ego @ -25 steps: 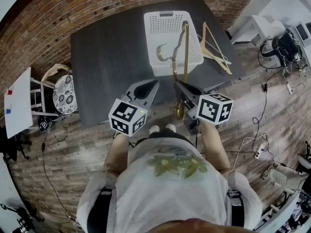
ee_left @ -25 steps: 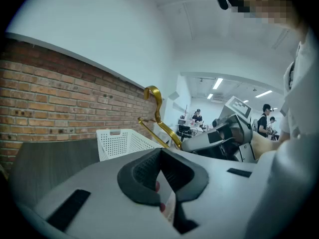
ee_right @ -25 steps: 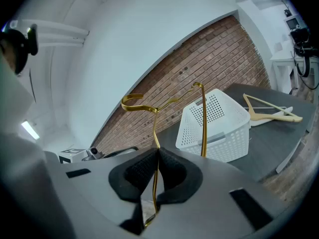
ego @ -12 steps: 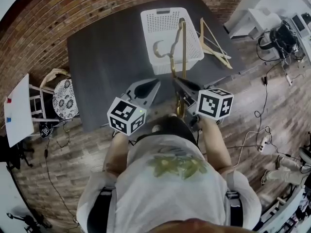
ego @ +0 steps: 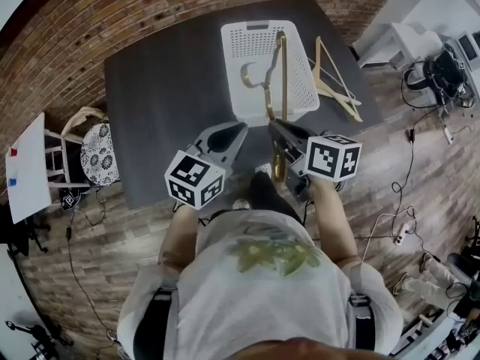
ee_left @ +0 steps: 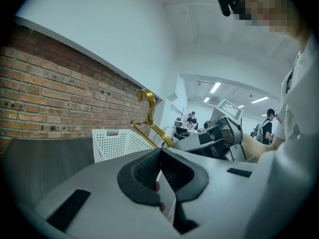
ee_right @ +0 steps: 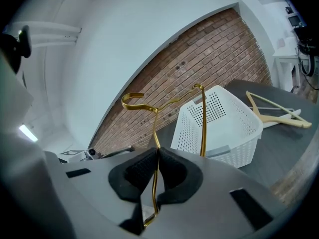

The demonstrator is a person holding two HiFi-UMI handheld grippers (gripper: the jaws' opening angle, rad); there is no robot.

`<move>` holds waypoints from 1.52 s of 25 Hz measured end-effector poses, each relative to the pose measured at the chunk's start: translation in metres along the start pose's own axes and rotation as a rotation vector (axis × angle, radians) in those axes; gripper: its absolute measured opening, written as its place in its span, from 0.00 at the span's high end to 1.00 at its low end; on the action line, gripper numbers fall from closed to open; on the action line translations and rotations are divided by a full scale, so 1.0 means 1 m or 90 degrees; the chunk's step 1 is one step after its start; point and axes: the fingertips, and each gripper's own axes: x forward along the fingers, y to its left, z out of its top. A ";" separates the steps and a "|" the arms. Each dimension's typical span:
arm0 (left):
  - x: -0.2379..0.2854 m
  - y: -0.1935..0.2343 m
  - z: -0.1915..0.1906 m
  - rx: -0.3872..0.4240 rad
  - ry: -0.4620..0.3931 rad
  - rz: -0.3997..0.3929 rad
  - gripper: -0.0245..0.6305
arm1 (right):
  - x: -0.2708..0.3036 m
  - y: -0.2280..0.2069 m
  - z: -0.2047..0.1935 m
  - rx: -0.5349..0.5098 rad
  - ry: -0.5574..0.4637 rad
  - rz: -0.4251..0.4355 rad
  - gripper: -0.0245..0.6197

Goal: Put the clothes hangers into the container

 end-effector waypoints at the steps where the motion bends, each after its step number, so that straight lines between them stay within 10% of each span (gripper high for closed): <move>1: 0.003 0.005 0.003 0.000 -0.001 0.003 0.92 | 0.004 -0.004 0.004 -0.002 0.005 -0.001 0.90; 38: 0.077 0.090 0.031 -0.017 0.020 0.047 0.92 | 0.081 -0.093 0.070 0.124 0.060 -0.017 0.90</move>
